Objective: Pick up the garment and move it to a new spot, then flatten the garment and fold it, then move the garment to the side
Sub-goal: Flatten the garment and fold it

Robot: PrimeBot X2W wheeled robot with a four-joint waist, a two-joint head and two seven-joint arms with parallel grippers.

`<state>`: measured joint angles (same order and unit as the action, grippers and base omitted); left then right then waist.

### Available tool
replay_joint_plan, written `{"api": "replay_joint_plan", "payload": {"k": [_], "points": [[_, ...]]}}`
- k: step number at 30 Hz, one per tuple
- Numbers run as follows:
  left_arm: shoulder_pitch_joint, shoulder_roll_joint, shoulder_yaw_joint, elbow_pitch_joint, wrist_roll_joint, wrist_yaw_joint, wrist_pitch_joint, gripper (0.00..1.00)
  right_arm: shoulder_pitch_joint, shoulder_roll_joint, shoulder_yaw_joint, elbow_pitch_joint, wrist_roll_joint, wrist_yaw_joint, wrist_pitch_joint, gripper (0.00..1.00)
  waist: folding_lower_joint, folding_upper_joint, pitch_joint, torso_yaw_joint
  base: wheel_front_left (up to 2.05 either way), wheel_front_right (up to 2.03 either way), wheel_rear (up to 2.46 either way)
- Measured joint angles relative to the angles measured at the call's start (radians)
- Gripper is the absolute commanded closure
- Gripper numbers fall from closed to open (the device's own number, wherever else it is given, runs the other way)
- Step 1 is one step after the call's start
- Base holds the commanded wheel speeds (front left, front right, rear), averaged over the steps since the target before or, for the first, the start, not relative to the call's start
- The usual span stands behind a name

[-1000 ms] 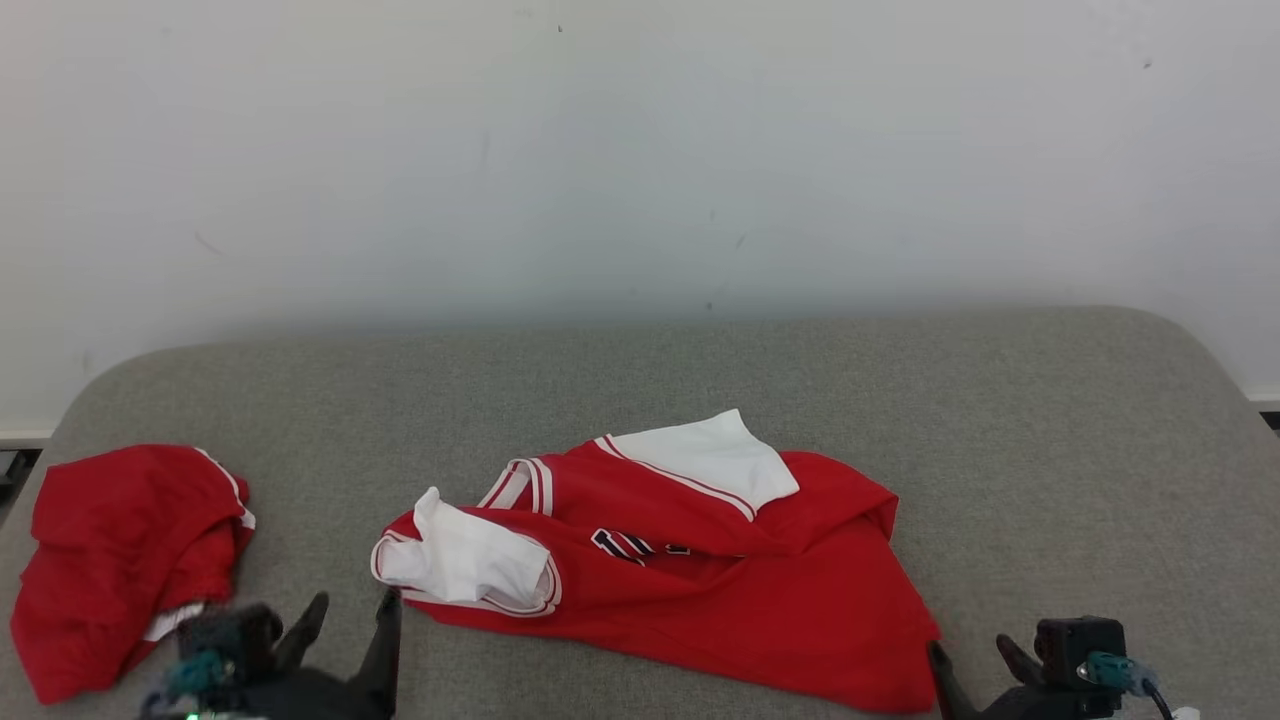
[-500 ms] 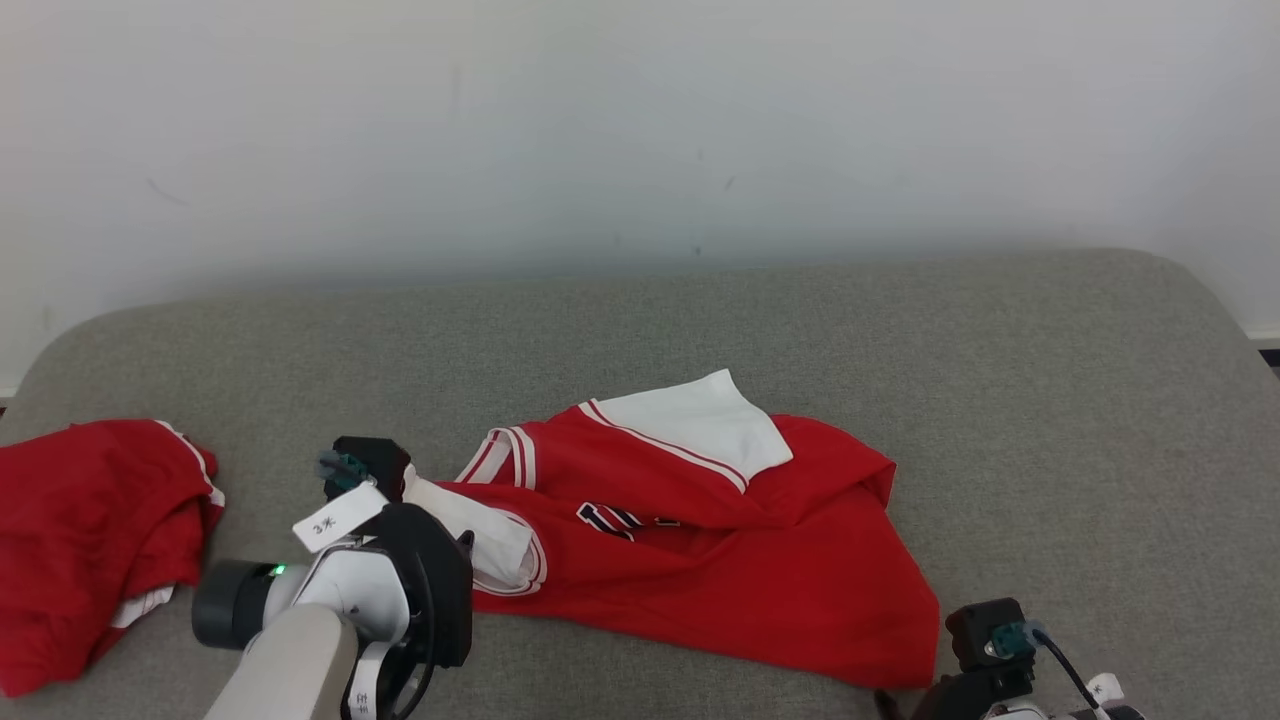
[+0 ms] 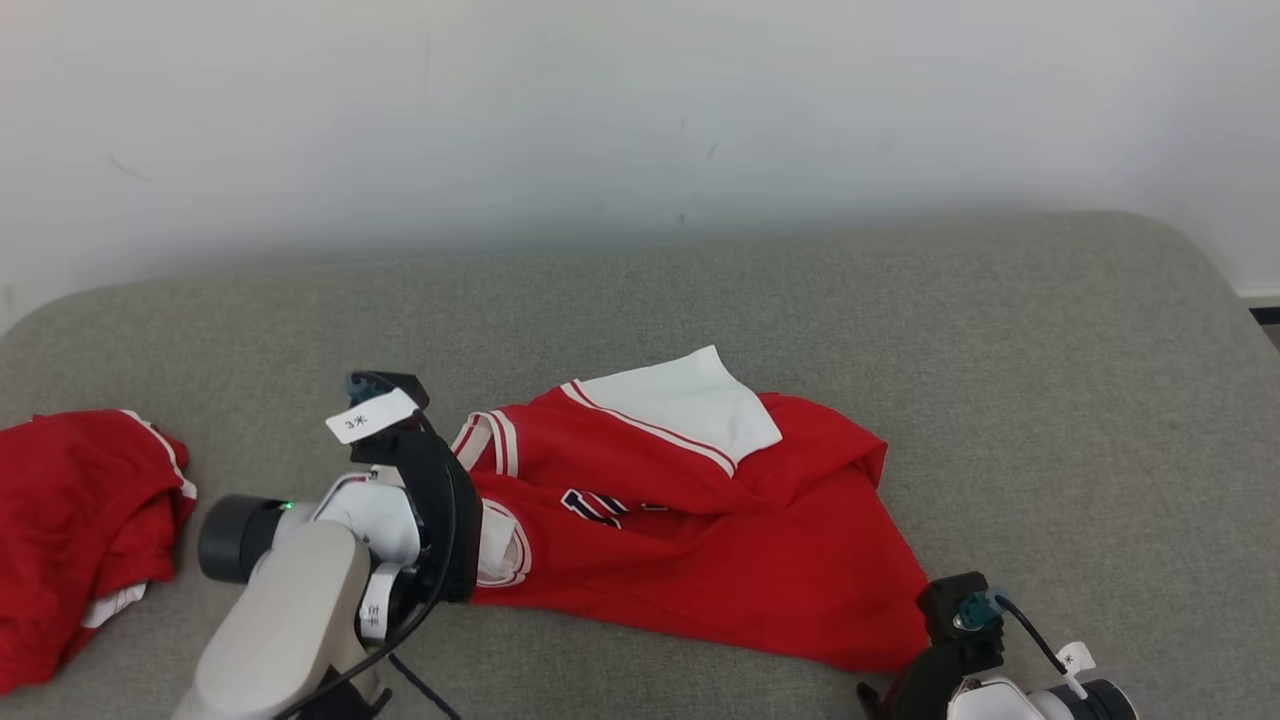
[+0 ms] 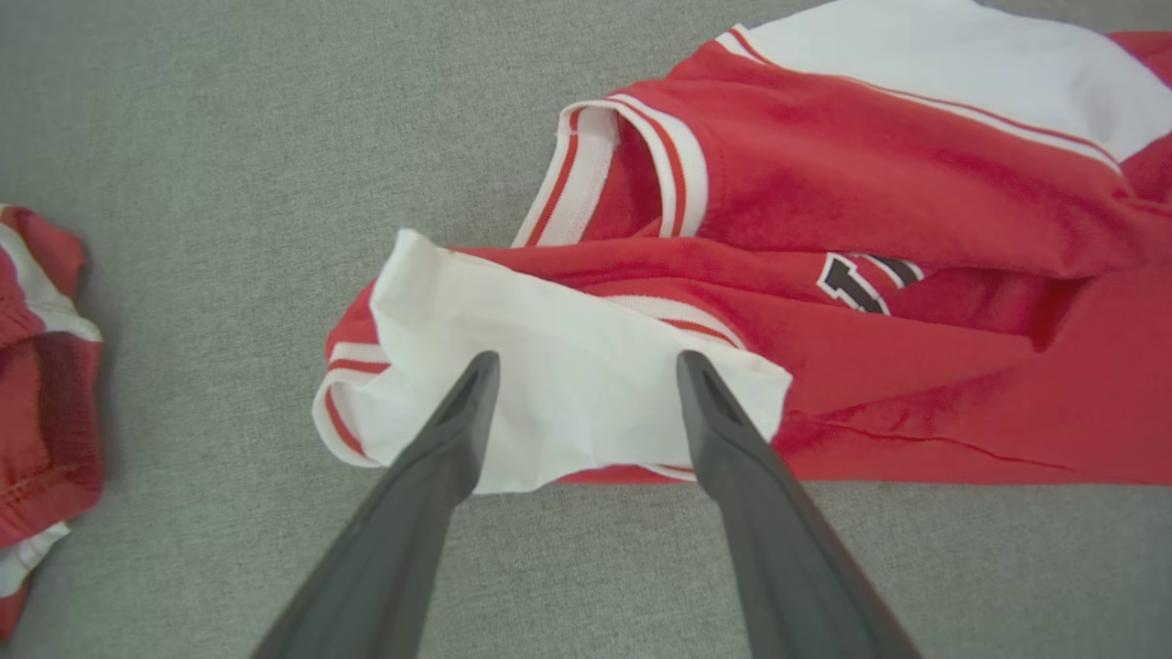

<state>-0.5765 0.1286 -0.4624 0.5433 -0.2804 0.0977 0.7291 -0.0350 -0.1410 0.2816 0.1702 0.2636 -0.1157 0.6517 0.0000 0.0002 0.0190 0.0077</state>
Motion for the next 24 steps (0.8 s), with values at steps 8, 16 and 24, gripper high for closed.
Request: {"api": "replay_joint_plan", "payload": {"k": [8, 16, 24], "points": [[-0.076, 0.021, 0.007, 0.048, 0.018, -0.001, 0.019, 0.0, -0.031, 0.008, 0.007, 0.005, 0.0, 0.0, 0.019, 0.0, 0.0001, 0.0, 0.044, -0.005, 0.0, 0.0, 0.0], [-0.112, 0.038, 0.023, 0.094, 0.027, 0.002, 0.028, 0.0, -0.052, 0.01, 0.005, 0.003, -0.002, 0.0, 0.026, 0.0, 0.0, -0.0001, 0.088, -0.001, 0.0, 0.0, 0.0], [-0.132, 0.032, 0.026, 0.132, 0.027, 0.007, 0.026, 0.42, -0.074, 0.016, 0.016, 0.003, -0.002, 0.0, 0.025, 0.0, 0.0001, -0.0002, 0.107, 0.007, 0.0, 0.0, 0.0]]}}
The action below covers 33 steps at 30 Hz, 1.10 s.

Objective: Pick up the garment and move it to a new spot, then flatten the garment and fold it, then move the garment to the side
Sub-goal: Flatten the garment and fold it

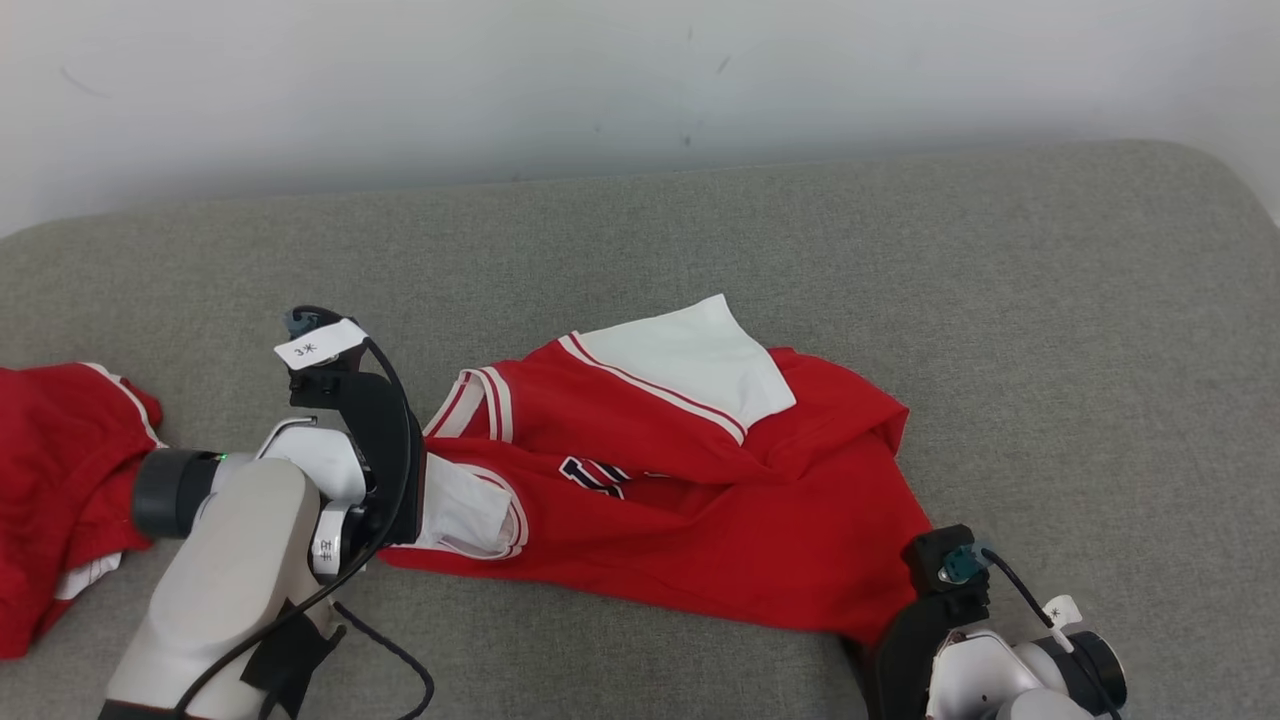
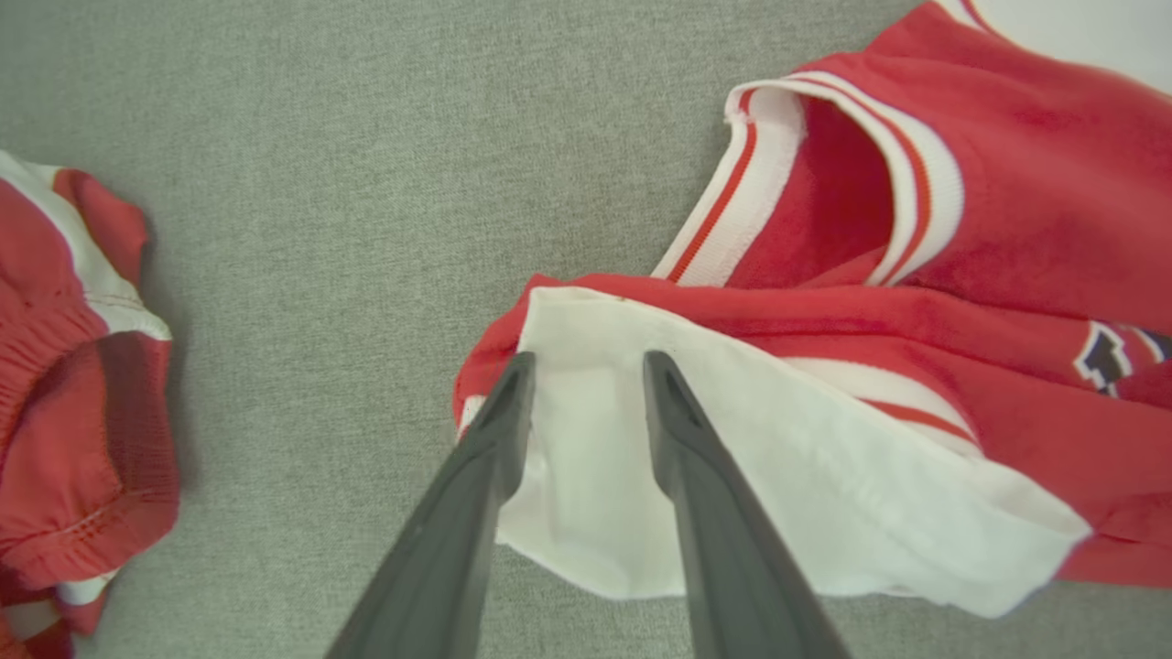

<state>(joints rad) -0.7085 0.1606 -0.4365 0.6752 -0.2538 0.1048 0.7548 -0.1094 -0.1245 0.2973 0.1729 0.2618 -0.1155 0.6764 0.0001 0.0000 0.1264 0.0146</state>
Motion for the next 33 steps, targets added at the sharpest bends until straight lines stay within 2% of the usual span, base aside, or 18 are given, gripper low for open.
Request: {"api": "replay_joint_plan", "payload": {"k": [4, 6, 7, 8, 9, 10, 11, 20, 21, 23, 24, 25, 26, 27, 28, 29, 33], "points": [[-0.001, 0.0, 0.001, 0.019, 0.0, 0.0, -0.009, 0.72, -0.003, 0.003, 0.003, 0.004, 0.0, 0.001, -0.006, 0.0, -0.0001, 0.0, 0.002, 0.001, 0.0, 0.0, 0.0], [-0.007, -0.002, 0.001, 0.026, 0.0, 0.0, -0.012, 0.8, -0.003, 0.004, 0.004, 0.007, 0.0, 0.001, -0.008, 0.0, -0.0001, 0.0, 0.003, 0.001, 0.0, 0.0, 0.0], [-0.013, -0.002, 0.001, 0.03, 0.002, 0.0, -0.019, 0.91, -0.003, 0.004, 0.005, 0.008, 0.0, 0.001, -0.008, 0.0, -0.0001, 0.0, 0.003, 0.001, 0.0, 0.0, 0.0], [-0.019, 0.0, 0.002, 0.033, 0.007, 0.001, -0.026, 0.91, -0.003, 0.004, 0.007, 0.011, 0.0, 0.001, -0.009, 0.0, 0.0, 0.0, 0.003, 0.001, 0.0, 0.0, 0.0], [-0.023, 0.001, 0.004, 0.037, 0.009, 0.001, -0.03, 0.68, -0.003, 0.004, 0.007, 0.012, 0.0, 0.001, -0.009, 0.0, -0.0001, 0.0, 0.003, 0.001, 0.0, 0.0, 0.0], [-0.025, 0.004, 0.004, 0.042, 0.011, 0.001, -0.037, 0.12, -0.003, 0.004, 0.008, 0.013, 0.0, 0.001, -0.009, 0.0, -0.0001, 0.0, 0.004, 0.001, 0.0, 0.0, 0.0], [-0.025, 0.007, 0.006, 0.047, 0.016, 0.001, -0.043, 0.0, -0.003, 0.004, 0.009, 0.013, 0.0, 0.001, -0.01, 0.0, -0.0001, 0.0, 0.004, 0.0, 0.0, 0.0, 0.0], [-0.032, 0.0, 0.017, 0.083, 0.021, 0.002, -0.052, 0.0, -0.003, 0.005, 0.013, 0.016, 0.0, 0.001, -0.017, 0.0, -0.0001, 0.0, 0.009, -0.003, 0.0, 0.0, 0.0], [-0.032, 0.0, 0.017, 0.085, 0.019, 0.002, -0.052, 0.12, -0.003, 0.005, 0.013, 0.016, 0.0, 0.002, -0.017, 0.0, -0.0001, 0.0, 0.01, -0.004, 0.0, 0.0, 0.0], [-0.032, -0.002, 0.018, 0.088, 0.011, 0.002, -0.058, 0.51, -0.003, 0.005, 0.015, 0.016, 0.0, 0.002, -0.018, 0.0, -0.0001, 0.0, 0.012, -0.005, 0.0, 0.0, 0.0], [-0.032, -0.005, 0.017, 0.089, 0.005, 0.001, -0.061, 0.62, -0.003, 0.006, 0.015, 0.016, 0.0, 0.002, -0.018, 0.03, -0.0001, 0.0, 0.013, -0.005, 0.0, 0.0, 0.0], [-0.032, -0.008, 0.017, 0.089, 0.002, 0.001, -0.062, 0.73, -0.003, 0.006, 0.015, 0.015, 0.0, 0.002, -0.018, 0.11, -0.0001, 0.0, 0.014, -0.006, 0.0, 0.0, 0.0], [-0.032, -0.013, 0.016, 0.089, -0.001, 0.0, -0.064, 0.89, -0.003, 0.007, 0.016, 0.015, 0.0, 0.002, -0.019, 0.4, -0.0001, 0.0, 0.016, -0.006, 0.0, 0.0, 0.0], [-0.032, -0.017, 0.015, 0.089, -0.002, 0.0, -0.07, 1.0, -0.003, 0.007, 0.016, 0.015, 0.0, 0.003, -0.022, 0.53, -0.0001, 0.0, 0.018, -0.005, 0.0, 0.0, 0.0], [-0.033, -0.025, 0.013, 0.089, -0.002, -0.001, -0.07, 1.0, -0.003, 0.009, 0.016, 0.014, 0.0, 0.003, -0.025, 0.69, 0.0, 0.0, 0.02, -0.005, 0.0, 0.0, 0.0], [-0.033, -0.032, 0.011, 0.09, -0.002, -0.001, -0.072, 1.0, -0.003, 0.011, 0.017, 0.014, 0.0, 0.003, -0.026, 1.0, 0.0, 0.0, 0.021, -0.004, 0.0, 0.0, 0.0], [-0.034, -0.053, 0.008, 0.089, -0.002, -0.008, -0.092, 1.0, -0.002, 0.017, 0.017, 0.013, 0.001, 0.01, -0.035, 1.0, -0.0001, 0.0, 0.025, 0.006, 0.0, 0.0, 0.0]]}}
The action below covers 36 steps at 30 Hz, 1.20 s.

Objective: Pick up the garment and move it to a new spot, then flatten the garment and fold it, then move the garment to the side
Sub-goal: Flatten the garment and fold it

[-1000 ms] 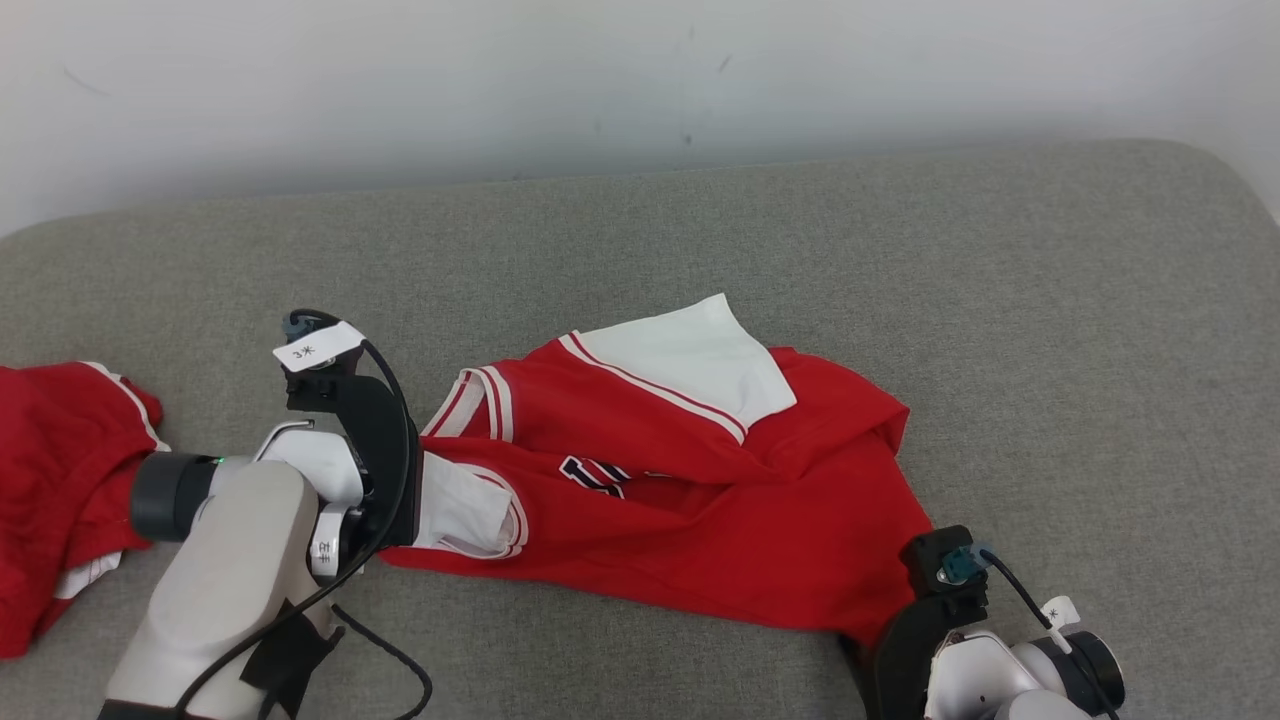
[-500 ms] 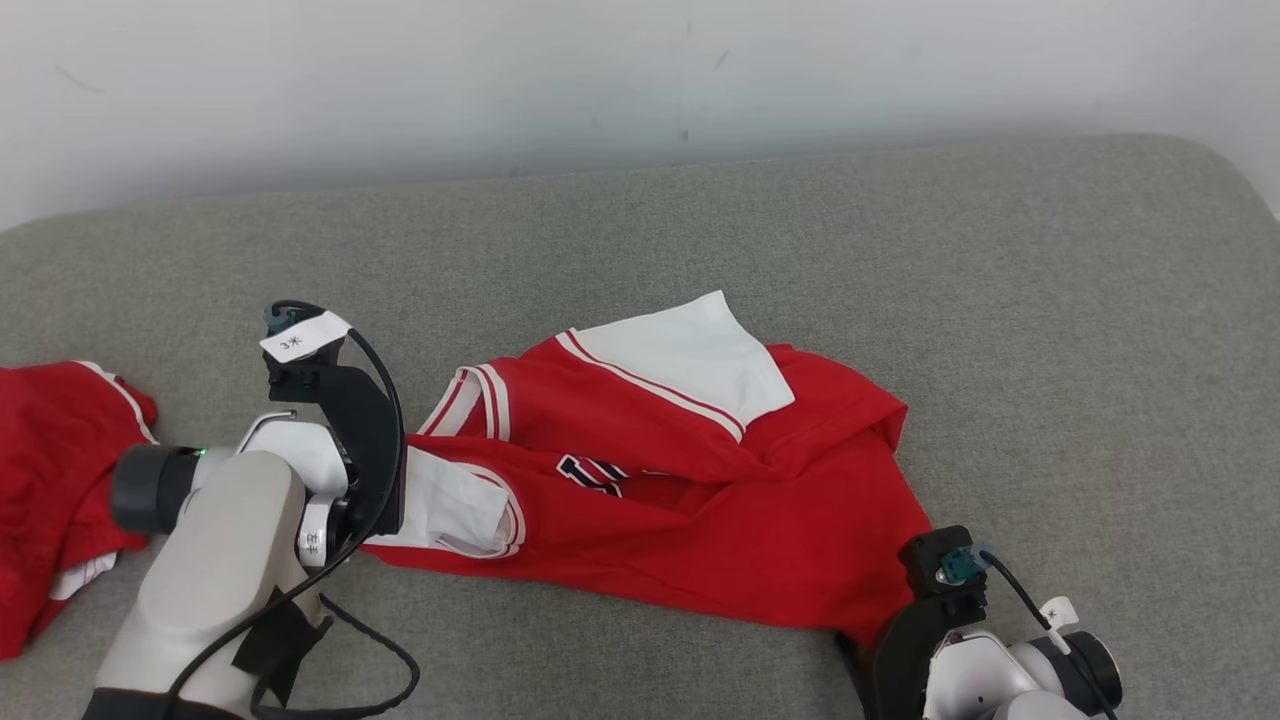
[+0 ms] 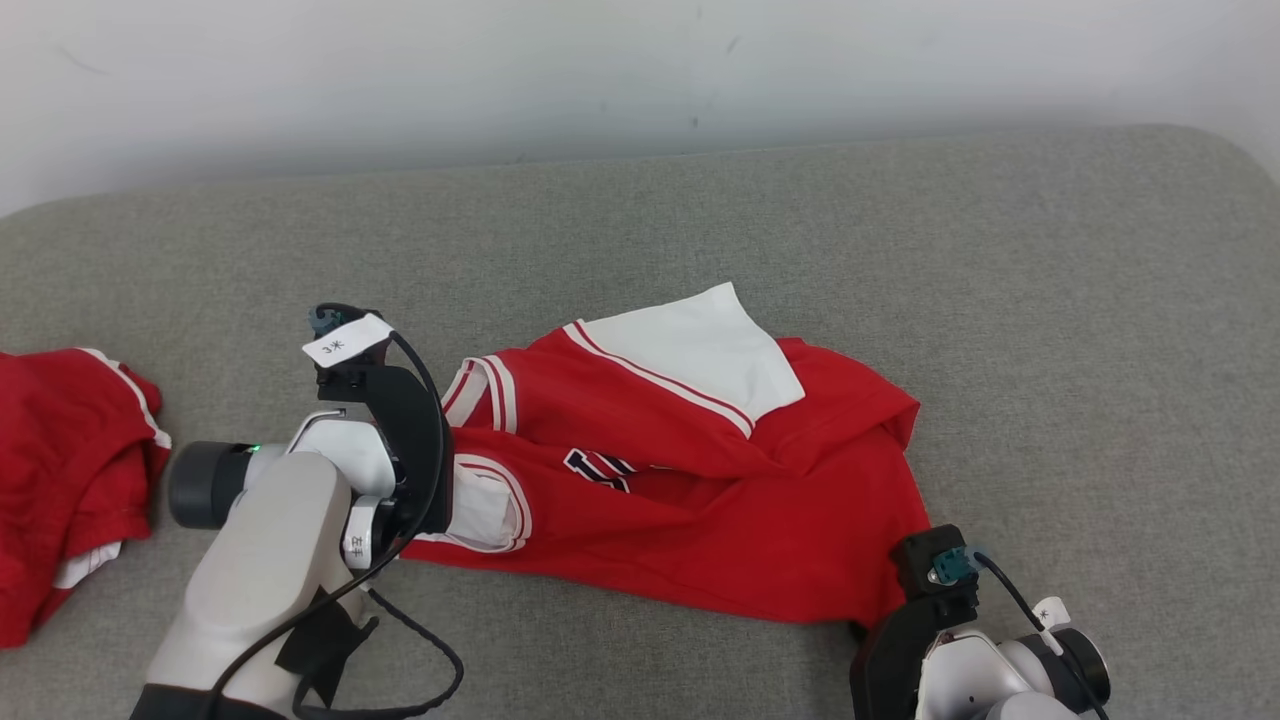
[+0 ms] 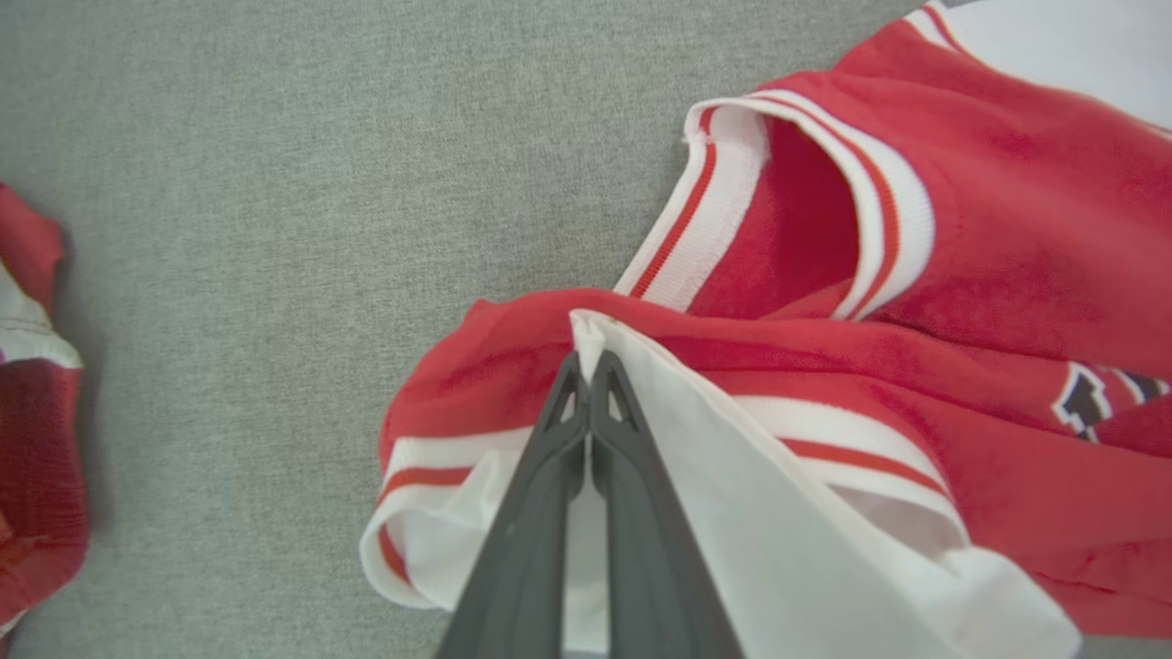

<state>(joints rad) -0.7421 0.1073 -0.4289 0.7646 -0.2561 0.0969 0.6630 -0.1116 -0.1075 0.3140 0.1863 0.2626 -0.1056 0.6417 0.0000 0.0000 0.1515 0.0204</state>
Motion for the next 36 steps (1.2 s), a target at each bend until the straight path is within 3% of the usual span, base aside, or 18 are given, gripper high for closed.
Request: {"api": "replay_joint_plan", "payload": {"k": [8, 24, 36], "points": [[-0.005, -0.021, 0.022, -0.003, -0.016, 0.004, -0.075, 1.0, 0.006, -0.005, -0.013, -0.021, 0.004, 0.0, -0.02, 1.0, 0.0, 0.0, -0.016, 0.016, 0.0, 0.0, 0.0], [-0.09, -0.061, 0.107, -0.116, -0.084, 0.007, -0.431, 1.0, -0.041, 0.01, -0.227, -0.238, 0.134, -0.002, -0.19, 1.0, -0.0002, 0.0, -0.13, 0.008, 0.0, 0.0, 0.0], [-0.082, -0.072, 0.152, -0.371, -0.148, -0.002, -0.625, 1.0, 0.021, 0.014, -0.362, -0.466, 0.238, -0.01, -0.234, 1.0, -0.0002, -0.0001, -0.202, -0.025, 0.0, 0.0, 0.0]]}}
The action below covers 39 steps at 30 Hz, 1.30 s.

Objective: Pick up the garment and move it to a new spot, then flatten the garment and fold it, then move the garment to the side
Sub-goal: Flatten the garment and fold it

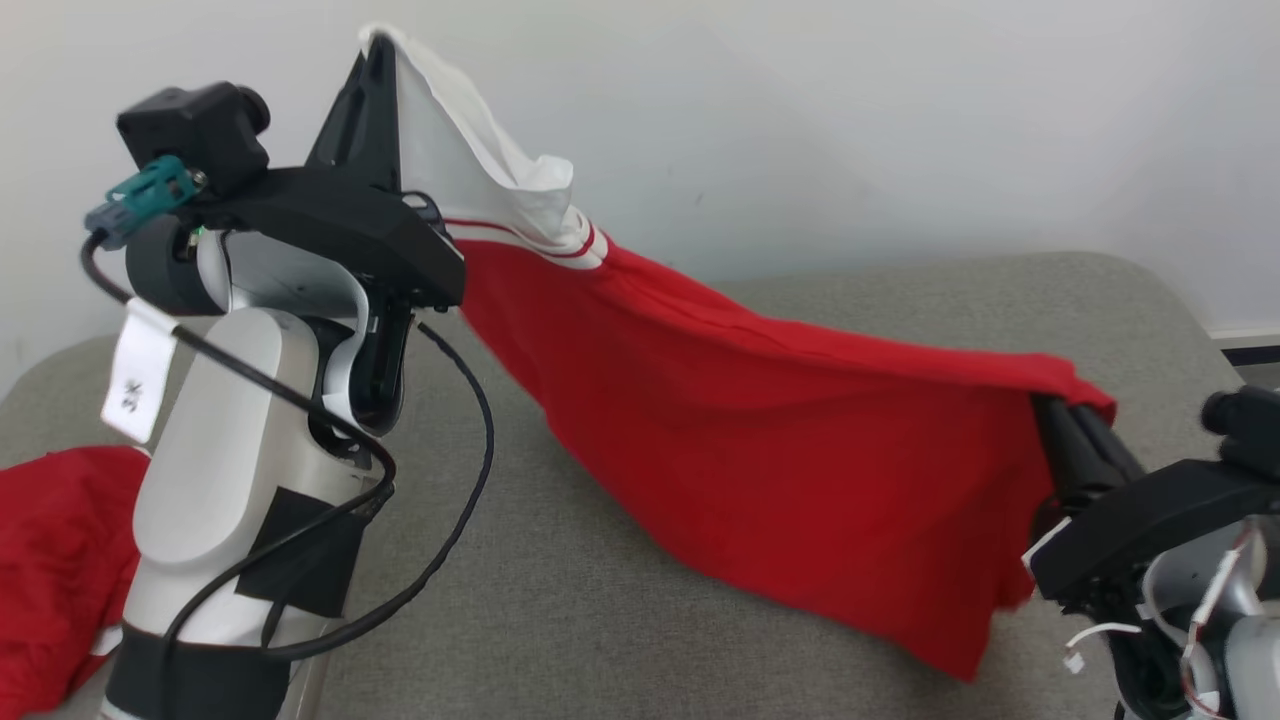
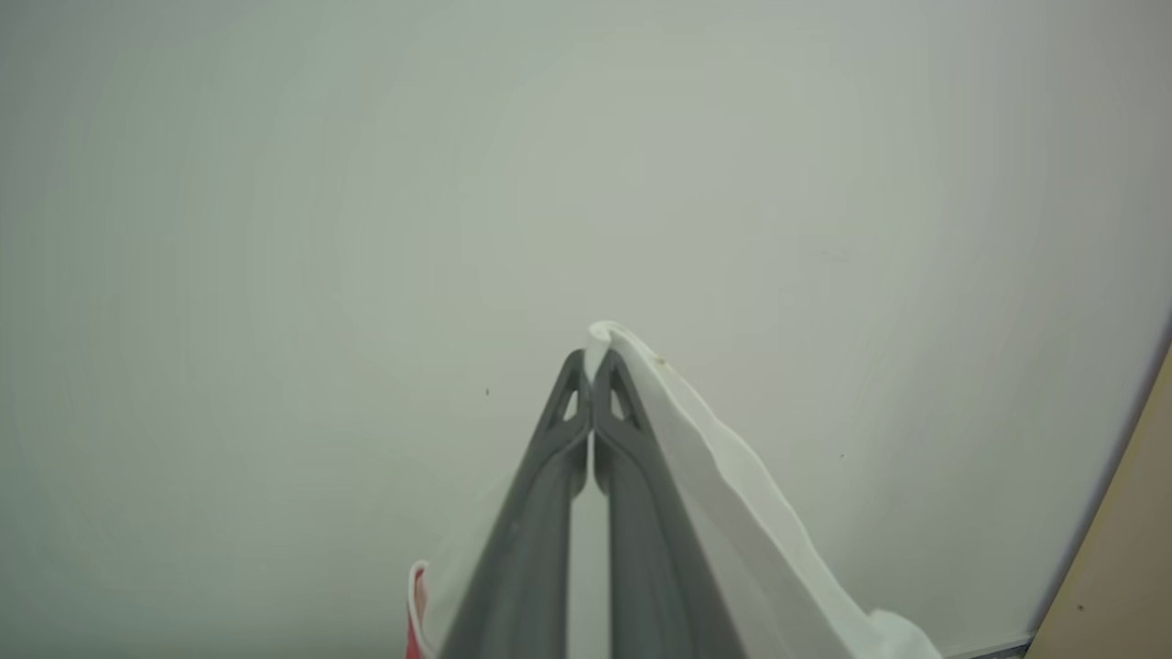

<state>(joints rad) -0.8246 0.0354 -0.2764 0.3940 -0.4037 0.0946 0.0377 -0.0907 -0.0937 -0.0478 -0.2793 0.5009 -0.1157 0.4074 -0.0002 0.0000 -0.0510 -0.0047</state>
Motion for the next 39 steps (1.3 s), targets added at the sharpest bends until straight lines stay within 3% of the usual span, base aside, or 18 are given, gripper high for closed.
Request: {"api": "replay_joint_plan", "payload": {"k": [3, 6, 11, 14, 16, 17, 18, 20, 24, 27, 31, 36, 39], "points": [[0.001, -0.001, 0.004, -0.061, -0.021, -0.005, -0.003, 1.0, -0.018, 0.0, -0.001, -0.02, 0.02, 0.0, 0.009, 1.0, 0.0, 0.0, -0.004, -0.009, 0.0, 0.0, 0.0], [0.007, -0.004, 0.0, -0.072, -0.053, -0.007, 0.009, 1.0, -0.079, -0.007, 0.035, 0.039, 0.02, 0.009, 0.049, 1.0, 0.0, 0.0, 0.007, -0.016, 0.0, 0.0, 0.0], [0.044, -0.004, -0.008, 0.026, -0.074, -0.007, 0.042, 1.0, -0.245, -0.01, 0.113, 0.283, 0.018, 0.019, 0.122, 1.0, 0.0001, 0.0001, 0.047, -0.029, 0.0, 0.0, 0.0], [0.017, -0.006, 0.039, 0.129, -0.087, -0.001, 0.033, 1.0, -0.459, 0.014, 0.135, 0.492, 0.007, 0.01, 0.129, 1.0, 0.0004, 0.0002, 0.081, -0.041, 0.0, 0.0, 0.0], [-0.012, -0.002, 0.052, 0.166, -0.09, 0.003, 0.02, 1.0, -0.547, 0.015, 0.146, 0.548, -0.023, 0.01, 0.117, 1.0, 0.0004, 0.0002, 0.093, -0.046, 0.0, 0.0, 0.0], [-0.106, 0.001, 0.091, 0.213, -0.09, 0.003, -0.021, 1.0, -0.735, 0.028, 0.131, 0.63, -0.042, 0.009, 0.065, 1.0, 0.0006, 0.0003, 0.113, -0.06, 0.0, 0.0, 0.0], [-0.106, 0.001, 0.091, 0.213, -0.09, 0.003, -0.021, 1.0, -0.735, 0.028, 0.131, 0.63, -0.042, 0.009, 0.065, 1.0, 0.0006, 0.0003, 0.113, -0.06, 0.0, 0.0, 0.0], [-0.224, 0.002, 0.104, 0.191, -0.077, 0.007, -0.074, 1.0, -0.891, 0.031, 0.087, 0.629, -0.044, 0.001, -0.005, 1.0, 0.0007, 0.0002, 0.13, -0.077, 0.0, 0.0, 0.0], [-0.451, -0.009, 0.097, 0.059, -0.01, 0.01, -0.211, 1.0, -1.066, 0.0, 0.025, 0.579, -0.046, 0.001, -0.127, 1.0, 0.0002, -0.0003, 0.167, -0.095, 0.0, 0.0, 0.0], [-0.452, -0.005, 0.08, 0.002, 0.02, 0.01, -0.261, 1.0, -1.018, -0.035, 0.035, 0.578, -0.046, 0.033, -0.147, 1.0, 0.0002, -0.0002, 0.195, -0.092, 0.0, 0.0, 0.0], [-0.234, 0.007, 0.018, 0.019, 0.064, 0.009, -0.262, 1.0, -0.784, -0.057, 0.092, 0.638, -0.066, 0.082, -0.129, 1.0, 0.0005, 0.0002, 0.224, -0.069, 0.0, 0.0, 0.0], [0.005, 0.025, -0.028, 0.116, 0.068, -0.002, -0.258, 1.0, -0.501, -0.076, 0.181, 0.737, -0.099, 0.148, -0.088, 1.0, 0.0004, 0.0001, 0.257, -0.032, 0.0, 0.0, 0.0], [0.109, 0.029, -0.029, 0.204, 0.066, -0.003, -0.265, 1.0, -0.42, -0.063, 0.219, 0.822, -0.102, 0.17, -0.085, 1.0, 0.0004, 0.0002, 0.27, -0.008, 0.0, 0.0, 0.0]]}}
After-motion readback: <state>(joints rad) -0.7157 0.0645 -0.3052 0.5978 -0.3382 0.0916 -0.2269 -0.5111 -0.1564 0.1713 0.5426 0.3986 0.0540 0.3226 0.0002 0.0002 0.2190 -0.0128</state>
